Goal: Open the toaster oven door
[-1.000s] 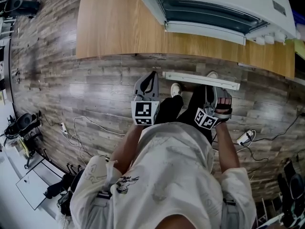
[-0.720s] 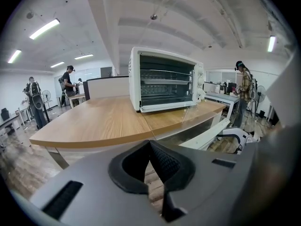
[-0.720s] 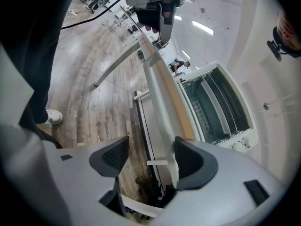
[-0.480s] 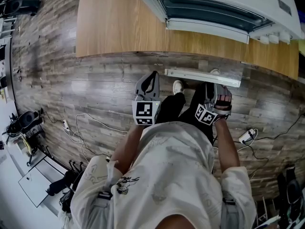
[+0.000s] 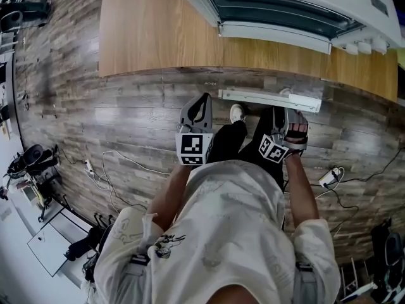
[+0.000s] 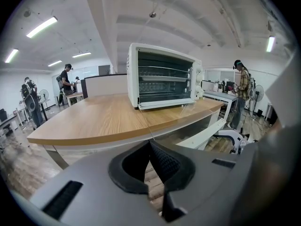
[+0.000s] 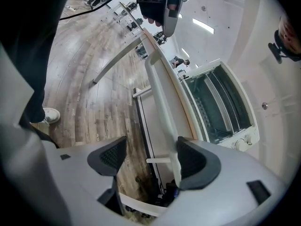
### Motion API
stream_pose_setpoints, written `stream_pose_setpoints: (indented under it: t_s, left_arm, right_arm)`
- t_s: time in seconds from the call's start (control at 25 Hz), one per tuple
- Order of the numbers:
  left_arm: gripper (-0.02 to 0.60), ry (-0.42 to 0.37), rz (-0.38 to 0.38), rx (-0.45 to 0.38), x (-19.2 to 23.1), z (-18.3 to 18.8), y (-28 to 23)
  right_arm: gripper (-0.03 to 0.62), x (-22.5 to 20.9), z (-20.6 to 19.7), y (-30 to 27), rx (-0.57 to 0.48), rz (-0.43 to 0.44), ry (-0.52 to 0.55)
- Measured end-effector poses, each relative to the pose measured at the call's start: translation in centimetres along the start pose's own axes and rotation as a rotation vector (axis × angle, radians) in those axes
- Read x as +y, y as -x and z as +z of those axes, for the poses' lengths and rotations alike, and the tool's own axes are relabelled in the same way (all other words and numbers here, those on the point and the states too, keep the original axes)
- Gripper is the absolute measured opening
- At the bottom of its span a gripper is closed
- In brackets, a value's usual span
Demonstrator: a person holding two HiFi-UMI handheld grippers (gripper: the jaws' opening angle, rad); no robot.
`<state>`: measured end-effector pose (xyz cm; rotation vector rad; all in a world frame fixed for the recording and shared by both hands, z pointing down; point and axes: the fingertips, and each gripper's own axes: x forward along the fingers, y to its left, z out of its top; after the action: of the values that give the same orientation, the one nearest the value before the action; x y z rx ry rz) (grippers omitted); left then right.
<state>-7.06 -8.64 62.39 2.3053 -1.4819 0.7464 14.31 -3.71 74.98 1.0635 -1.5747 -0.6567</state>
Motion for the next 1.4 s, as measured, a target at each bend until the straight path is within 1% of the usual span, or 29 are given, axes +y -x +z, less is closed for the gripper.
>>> stream_pose_setpoints:
  t_s: [0.36,0.56,0.64,0.8,0.88,0.92,1.04,1.12,1.24,1.32,1.4]
  left_arm:
    - [0.014,0.008,-0.005,-0.013,-0.2,0.2,-0.1]
    - [0.014,0.009,-0.007,-0.022,-0.2,0.3,0.0]
    - [0.014,0.014,-0.01,-0.027,-0.4,0.3,-0.1]
    - [0.014,0.016,-0.019,-0.039,-0.3,0.4,0.0]
    - [0.014,0.019,-0.019,-0.041,-0.1,0.5,0.0]
    - [0.014,0.022,-0.019,-0.046,-0.1,0.6,0.0]
    - [0.014,0.029,-0.027,-0.07,-0.2,1.4,0.0]
    - [0.014,0.029,-0.034,-0.083,-0.3,1.6,0.0]
    - [0.014,0.026,-0.051,-0.108,-0.7,2.3,0.0]
    - [0.014,0.024,-0.061,-0.122,-0.9,2.7,0.0]
    - [0.014,0.021,-0.066,-0.132,-1.1,3.0,0.1]
  right_arm:
    - [0.336,0.2,-0.3,0.1,0.003,0.027,0.025]
    - [0.336,0.2,-0.1,0.6,0.011,0.056,-0.018]
    - [0.341,0.4,-0.3,1.1,0.019,0.079,-0.033]
    - [0.347,1.6,-0.9,2.1,0.062,0.153,-0.068]
    - [0.347,1.9,-1.3,2.6,0.084,0.197,-0.14]
    - [0.345,2.0,-1.4,2.9,0.088,0.228,-0.199]
    - [0.339,2.0,-1.2,3.6,0.088,0.332,-0.419]
    - [0.337,1.9,-1.3,3.9,0.106,0.379,-0.559]
    - [0.336,0.9,-1.4,4.2,0.128,0.416,-0.747]
    - [0.327,0.0,-1.2,4.7,0.125,0.424,-0.83]
    - [0.316,-0.9,-0.8,5.2,0.112,0.429,-0.889]
